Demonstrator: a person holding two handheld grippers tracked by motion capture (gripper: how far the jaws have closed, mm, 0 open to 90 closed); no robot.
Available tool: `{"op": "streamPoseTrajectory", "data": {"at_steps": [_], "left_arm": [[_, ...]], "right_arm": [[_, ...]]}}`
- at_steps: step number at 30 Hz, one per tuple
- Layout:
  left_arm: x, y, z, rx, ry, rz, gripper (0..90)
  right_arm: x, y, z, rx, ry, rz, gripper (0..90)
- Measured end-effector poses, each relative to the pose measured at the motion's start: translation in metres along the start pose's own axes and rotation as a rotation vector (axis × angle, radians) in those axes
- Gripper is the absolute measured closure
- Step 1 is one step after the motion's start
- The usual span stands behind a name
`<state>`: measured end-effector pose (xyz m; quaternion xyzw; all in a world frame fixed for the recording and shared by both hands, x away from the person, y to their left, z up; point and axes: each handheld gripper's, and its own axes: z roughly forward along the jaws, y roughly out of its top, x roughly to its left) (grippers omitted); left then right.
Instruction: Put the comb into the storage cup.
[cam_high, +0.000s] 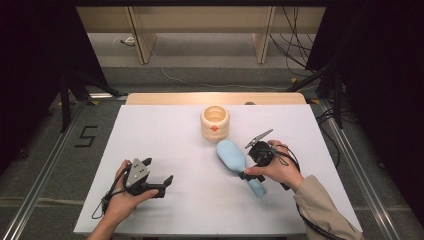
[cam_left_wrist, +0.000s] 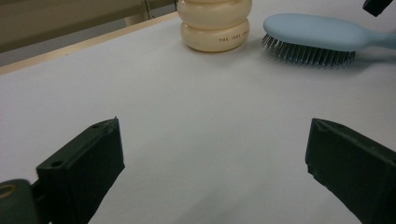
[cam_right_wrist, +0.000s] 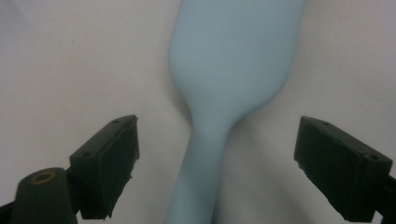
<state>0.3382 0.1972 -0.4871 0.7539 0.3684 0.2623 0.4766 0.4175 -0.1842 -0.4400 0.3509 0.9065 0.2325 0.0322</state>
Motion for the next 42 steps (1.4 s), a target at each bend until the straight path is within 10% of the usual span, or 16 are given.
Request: {"op": "streamPoseTrajectory", "data": {"at_steps": [22, 42], "left_arm": [[0.000, 0.000, 0.000, -0.001, -0.001, -0.002, 3.8], [0.000, 0.000, 0.000, 0.000, -0.002, -0.001, 3.9]], "right_arm": [[0.011, 0.014, 0.027, 0.158, -0.085, 0.037, 27.1], [0.015, 0.017, 0.032, 0.196, -0.130, 0.083, 43.6]]}}
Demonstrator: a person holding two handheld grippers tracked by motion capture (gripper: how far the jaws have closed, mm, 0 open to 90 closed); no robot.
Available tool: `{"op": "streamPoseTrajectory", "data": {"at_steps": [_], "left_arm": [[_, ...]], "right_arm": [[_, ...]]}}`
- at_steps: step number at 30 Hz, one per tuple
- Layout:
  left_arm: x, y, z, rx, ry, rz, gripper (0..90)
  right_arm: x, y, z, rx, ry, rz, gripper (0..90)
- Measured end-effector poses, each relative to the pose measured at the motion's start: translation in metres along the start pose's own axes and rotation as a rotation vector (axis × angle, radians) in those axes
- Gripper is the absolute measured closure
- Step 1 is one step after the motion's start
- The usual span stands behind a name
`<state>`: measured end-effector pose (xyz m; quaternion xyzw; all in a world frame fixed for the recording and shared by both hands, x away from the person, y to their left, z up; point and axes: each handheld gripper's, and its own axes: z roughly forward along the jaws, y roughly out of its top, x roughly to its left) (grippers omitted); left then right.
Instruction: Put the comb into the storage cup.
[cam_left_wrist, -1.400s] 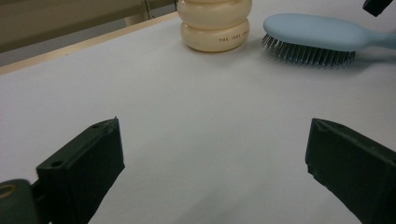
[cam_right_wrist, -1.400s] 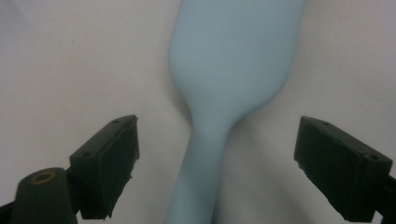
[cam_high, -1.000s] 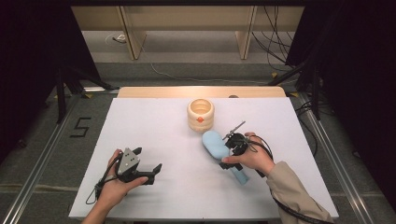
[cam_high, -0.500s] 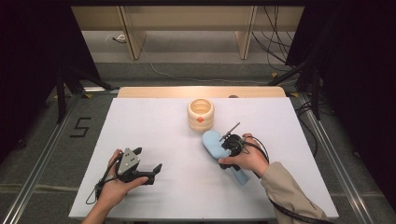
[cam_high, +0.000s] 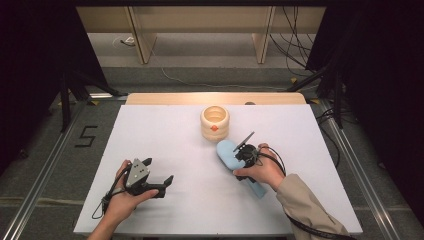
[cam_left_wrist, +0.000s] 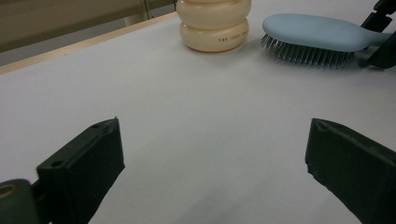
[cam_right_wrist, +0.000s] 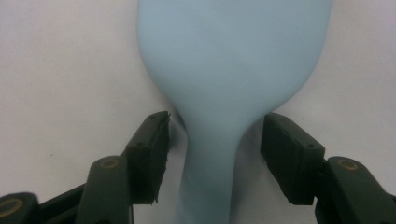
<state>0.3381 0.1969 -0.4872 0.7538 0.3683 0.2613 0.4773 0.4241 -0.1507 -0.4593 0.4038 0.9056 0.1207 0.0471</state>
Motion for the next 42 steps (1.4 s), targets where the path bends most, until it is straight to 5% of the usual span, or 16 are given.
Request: {"op": "streamPoseTrajectory", "data": {"at_steps": [19, 42], "left_arm": [[-0.0003, -0.0002, 0.0002, 0.001, -0.002, -0.001, 4.0], [-0.0002, -0.0002, 0.0003, 0.001, -0.002, -0.002, 4.1]], "right_arm": [[0.0031, 0.0033, -0.0012, 0.020, -0.023, 0.023, 63.7], [0.0006, 0.0011, -0.0025, 0.026, -0.003, 0.069, 69.8]]}}
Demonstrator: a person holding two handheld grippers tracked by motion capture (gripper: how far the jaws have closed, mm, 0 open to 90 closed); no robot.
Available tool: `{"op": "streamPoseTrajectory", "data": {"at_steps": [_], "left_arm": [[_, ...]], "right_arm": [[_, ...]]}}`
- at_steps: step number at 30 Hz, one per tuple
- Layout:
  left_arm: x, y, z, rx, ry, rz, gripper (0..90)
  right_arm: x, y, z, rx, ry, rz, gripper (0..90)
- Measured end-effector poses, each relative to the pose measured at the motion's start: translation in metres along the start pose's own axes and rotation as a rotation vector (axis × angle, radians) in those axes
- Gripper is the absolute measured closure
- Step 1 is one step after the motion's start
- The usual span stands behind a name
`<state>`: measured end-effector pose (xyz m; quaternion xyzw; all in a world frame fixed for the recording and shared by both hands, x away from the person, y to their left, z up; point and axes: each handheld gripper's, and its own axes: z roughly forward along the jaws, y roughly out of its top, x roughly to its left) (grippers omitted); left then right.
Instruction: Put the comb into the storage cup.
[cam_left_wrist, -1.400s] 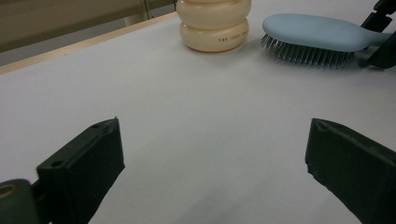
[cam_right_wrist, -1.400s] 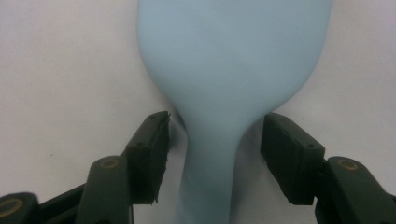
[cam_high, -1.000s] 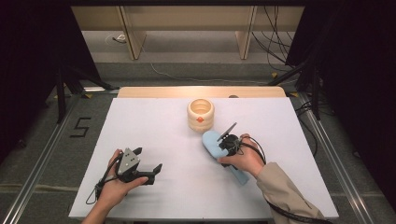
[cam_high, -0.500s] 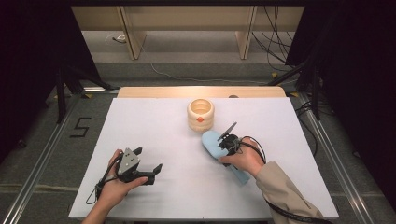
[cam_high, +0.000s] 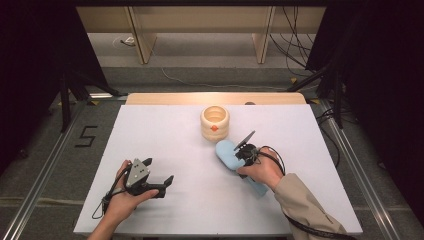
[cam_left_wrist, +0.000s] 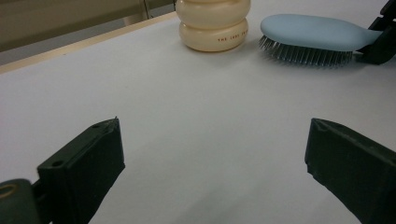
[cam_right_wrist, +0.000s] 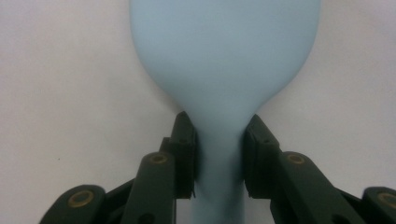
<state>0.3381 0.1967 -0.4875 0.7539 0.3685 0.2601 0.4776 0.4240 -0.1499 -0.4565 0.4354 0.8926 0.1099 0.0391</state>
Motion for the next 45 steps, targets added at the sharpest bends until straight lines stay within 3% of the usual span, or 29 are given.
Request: {"op": "streamPoseTrajectory", "data": {"at_steps": [5, 21, 37, 45], "left_arm": [[0.000, 0.000, 0.000, 0.000, 0.001, -0.002, 4.1], [0.000, 0.000, 0.000, -0.001, -0.002, -0.004, 4.1], [-0.001, 0.000, 0.000, -0.002, -0.007, -0.003, 4.3], [-0.001, 0.000, 0.001, -0.001, -0.007, -0.003, 4.3]], "right_arm": [[0.000, -0.001, 0.000, -0.001, 0.013, 0.021, 69.9], [-0.003, -0.001, -0.004, -0.027, 0.045, 0.023, 70.1], [-0.007, -0.002, -0.020, -0.170, 0.065, 0.034, 70.1], [-0.008, -0.002, -0.024, -0.205, 0.077, 0.031, 70.1]]}}
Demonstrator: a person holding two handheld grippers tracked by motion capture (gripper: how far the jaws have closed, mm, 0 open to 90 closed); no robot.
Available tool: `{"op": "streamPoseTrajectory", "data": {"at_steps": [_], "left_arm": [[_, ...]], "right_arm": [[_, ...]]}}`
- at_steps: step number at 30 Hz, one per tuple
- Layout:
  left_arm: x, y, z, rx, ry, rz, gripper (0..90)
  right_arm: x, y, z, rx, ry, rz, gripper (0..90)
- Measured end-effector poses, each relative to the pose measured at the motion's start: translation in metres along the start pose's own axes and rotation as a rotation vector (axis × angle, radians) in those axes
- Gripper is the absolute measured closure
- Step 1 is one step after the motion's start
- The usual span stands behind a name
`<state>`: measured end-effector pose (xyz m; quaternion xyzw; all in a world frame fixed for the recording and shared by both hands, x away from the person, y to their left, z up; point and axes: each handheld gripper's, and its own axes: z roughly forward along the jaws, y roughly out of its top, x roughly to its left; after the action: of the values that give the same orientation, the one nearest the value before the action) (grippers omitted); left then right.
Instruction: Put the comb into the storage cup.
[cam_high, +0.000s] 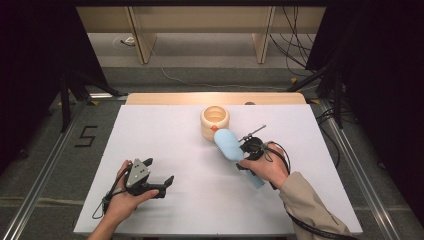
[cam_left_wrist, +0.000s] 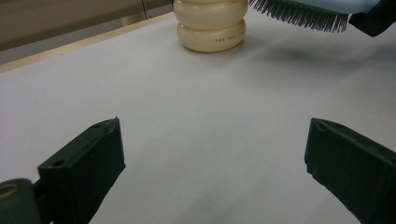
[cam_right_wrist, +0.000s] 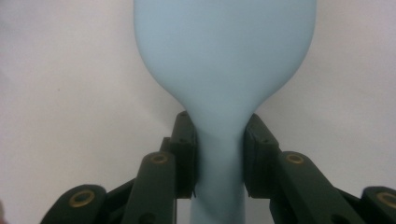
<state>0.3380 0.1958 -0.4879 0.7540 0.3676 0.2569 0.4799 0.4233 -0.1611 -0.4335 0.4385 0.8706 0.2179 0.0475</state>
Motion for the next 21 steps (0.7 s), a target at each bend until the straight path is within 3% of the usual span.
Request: {"op": "streamPoseTrajectory", "data": {"at_steps": [10, 21], "left_arm": [[-0.001, 0.000, 0.001, 0.000, -0.001, -0.002, 4.4], [-0.002, 0.000, 0.002, 0.001, -0.005, 0.004, 4.7]], "right_arm": [[-0.001, 0.001, -0.005, -0.056, 0.018, 0.013, 70.1], [-0.002, 0.001, -0.012, -0.163, 0.025, 0.036, 70.1]]}}
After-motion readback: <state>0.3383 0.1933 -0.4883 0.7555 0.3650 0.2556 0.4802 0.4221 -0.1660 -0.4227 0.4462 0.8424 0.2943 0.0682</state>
